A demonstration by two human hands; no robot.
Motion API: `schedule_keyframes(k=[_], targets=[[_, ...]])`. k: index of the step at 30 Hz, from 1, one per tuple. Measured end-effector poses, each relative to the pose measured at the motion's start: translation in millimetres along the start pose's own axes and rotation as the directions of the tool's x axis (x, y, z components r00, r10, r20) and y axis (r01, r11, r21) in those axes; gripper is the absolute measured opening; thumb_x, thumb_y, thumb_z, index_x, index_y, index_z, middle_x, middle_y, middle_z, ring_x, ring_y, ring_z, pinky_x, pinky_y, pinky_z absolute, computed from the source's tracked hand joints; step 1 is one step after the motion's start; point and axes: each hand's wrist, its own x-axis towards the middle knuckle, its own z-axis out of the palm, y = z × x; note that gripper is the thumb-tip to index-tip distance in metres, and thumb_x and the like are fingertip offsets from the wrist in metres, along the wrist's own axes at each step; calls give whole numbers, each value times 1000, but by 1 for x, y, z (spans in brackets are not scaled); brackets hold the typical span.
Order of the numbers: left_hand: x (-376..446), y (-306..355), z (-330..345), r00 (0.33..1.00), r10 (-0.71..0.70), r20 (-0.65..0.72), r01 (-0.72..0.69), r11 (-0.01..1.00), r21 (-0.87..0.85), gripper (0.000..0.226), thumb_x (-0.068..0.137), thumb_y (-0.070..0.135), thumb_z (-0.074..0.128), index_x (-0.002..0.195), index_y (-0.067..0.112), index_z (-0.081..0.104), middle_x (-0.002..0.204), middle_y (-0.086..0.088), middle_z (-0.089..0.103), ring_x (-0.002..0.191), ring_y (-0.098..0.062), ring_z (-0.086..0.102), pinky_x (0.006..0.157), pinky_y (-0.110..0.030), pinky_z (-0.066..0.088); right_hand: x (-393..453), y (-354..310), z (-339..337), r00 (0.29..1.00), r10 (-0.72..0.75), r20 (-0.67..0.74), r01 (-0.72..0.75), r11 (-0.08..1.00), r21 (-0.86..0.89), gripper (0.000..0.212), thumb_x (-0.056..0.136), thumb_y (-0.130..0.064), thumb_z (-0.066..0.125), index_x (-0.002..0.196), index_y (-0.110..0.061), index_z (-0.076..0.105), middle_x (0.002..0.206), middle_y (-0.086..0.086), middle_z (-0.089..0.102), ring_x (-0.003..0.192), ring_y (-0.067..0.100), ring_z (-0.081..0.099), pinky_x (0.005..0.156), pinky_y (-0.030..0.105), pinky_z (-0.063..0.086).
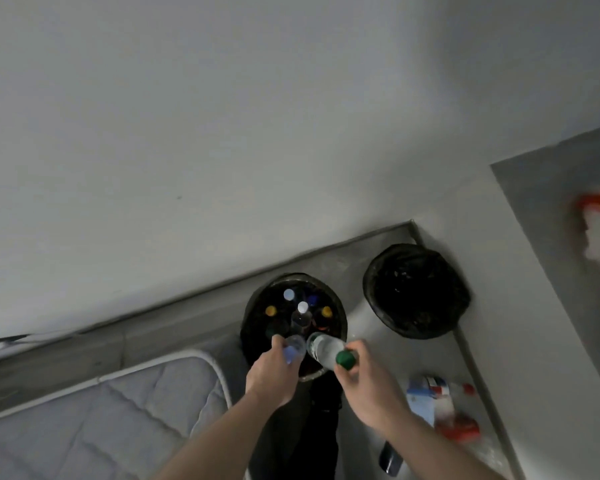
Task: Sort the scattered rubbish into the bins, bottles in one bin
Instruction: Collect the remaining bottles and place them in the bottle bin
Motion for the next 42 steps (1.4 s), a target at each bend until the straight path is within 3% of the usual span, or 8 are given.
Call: schedule_keyframes(k=[8, 17, 21, 24, 27, 31, 37, 42], targets=[[44, -18, 41, 996, -5, 86, -3, 996, 87, 29, 98, 48, 44, 117, 27, 40, 102, 0, 67, 90, -27, 66, 77, -43, 54, 49, 26, 44, 997, 71, 23, -70, 997, -34, 29, 98, -46, 53, 120, -35, 38, 92, -6, 63, 70, 13, 57, 52, 24, 35], [70, -19, 19, 994, -68, 83, 71, 997, -34, 36, 90, 37, 52, 125, 31, 44, 102, 5, 67, 90, -20, 64, 76, -34, 51, 73, 22, 48, 989, 141, 50, -141, 990, 3, 32, 98, -39, 55, 125, -31, 41, 107, 0, 66, 94, 23, 66, 70, 33, 49], [83, -22, -5, 995, -55, 85, 59, 998, -36, 29, 81, 40, 53, 110, 38, 51, 93, 5, 71, 87, -22, 68, 81, -36, 55, 74, 19, 48, 976, 194, 97, -197, 980, 16, 44, 93, -44, 56, 131, -36, 36, 109, -1, 68, 95, 22, 65, 80, 41, 56], [90, -25, -22, 995, -57, 77, 62, 995, -74, 22, 77, 41, 52, 99, 39, 54, 91, 3, 72, 81, -23, 70, 82, -39, 58, 62, 17, 44, 974, 201, 104, -210, 975, 76, 51, 94, -39, 58, 139, -36, 35, 104, -4, 69, 89, 14, 65, 74, 32, 54], [76, -12, -42, 999, 14, 44, -14, 1000, -3, 18, 83, 35, 54, 100, 40, 56, 95, 6, 70, 93, -25, 67, 82, -33, 52, 33, 15, 25, 982, 179, 65, -185, 978, 99, 44, 96, -31, 58, 136, -32, 42, 109, -11, 61, 99, 11, 61, 75, 22, 46], [26, 13, -59, 979, 197, 49, -203, 964, 172, 25, 90, 33, 58, 115, 34, 61, 116, 10, 63, 107, -19, 63, 88, -32, 49, -26, 19, -11, 975, 218, 35, -219, 975, 29, 54, 95, -33, 57, 144, -29, 35, 136, -3, 51, 122, 19, 54, 95, 31, 46], [-74, 56, -65, 904, 377, 200, -426, 813, 397, 41, 92, 36, 59, 133, 29, 56, 143, 7, 40, 127, -19, 49, 100, -29, 44, -142, 44, -43, 946, 324, -34, -324, 946, -10, 64, 92, -36, 56, 150, -24, 31, 150, 2, 35, 133, 28, 40, 105, 44, 44], [-159, 94, -67, 840, 446, 309, -542, 680, 494, 48, 88, 39, 57, 135, 31, 56, 149, 1, 38, 129, -27, 47, 102, -36, 44, -255, 70, -58, 892, 443, -90, -428, 892, 145, 68, 90, -32, 57, 152, -22, 31, 157, 4, 29, 139, 29, 35, 109, 41, 40]])
